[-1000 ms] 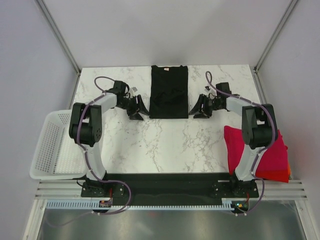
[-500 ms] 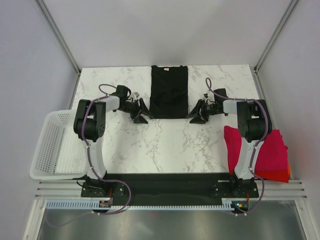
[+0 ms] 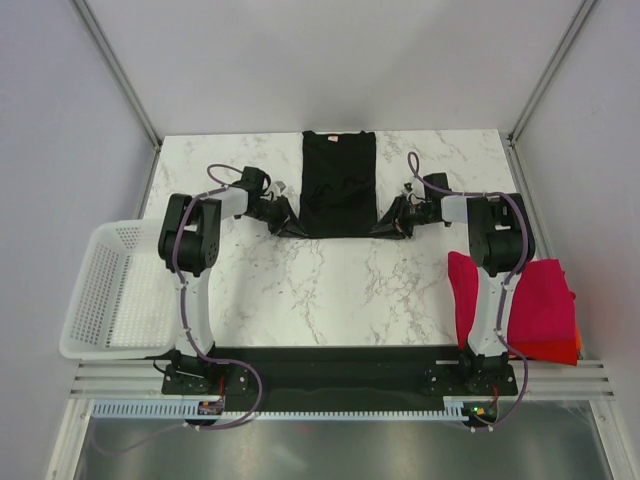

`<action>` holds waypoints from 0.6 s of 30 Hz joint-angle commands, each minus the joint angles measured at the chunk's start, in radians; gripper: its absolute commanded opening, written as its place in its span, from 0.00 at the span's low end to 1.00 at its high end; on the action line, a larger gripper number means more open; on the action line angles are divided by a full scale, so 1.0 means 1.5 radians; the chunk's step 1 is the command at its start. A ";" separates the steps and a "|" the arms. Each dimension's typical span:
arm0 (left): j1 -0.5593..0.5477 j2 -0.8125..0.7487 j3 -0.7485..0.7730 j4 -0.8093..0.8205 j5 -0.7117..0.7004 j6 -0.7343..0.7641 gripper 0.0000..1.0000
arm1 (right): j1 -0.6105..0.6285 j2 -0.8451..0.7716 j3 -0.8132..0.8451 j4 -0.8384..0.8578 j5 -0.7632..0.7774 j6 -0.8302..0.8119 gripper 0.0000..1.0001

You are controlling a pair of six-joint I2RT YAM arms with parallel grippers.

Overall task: Fold and stack the t-shirts
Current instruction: Fold the tshirt

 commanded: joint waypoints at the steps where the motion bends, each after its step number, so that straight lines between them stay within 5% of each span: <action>1: -0.006 0.004 0.008 0.008 -0.030 -0.003 0.18 | 0.011 0.029 0.019 0.021 0.028 -0.006 0.33; 5: -0.006 -0.030 -0.009 0.005 -0.025 0.002 0.02 | 0.015 0.009 0.015 0.029 0.015 -0.006 0.00; 18: -0.015 -0.216 -0.089 -0.056 -0.021 0.015 0.02 | 0.001 -0.245 -0.181 -0.015 -0.029 0.005 0.00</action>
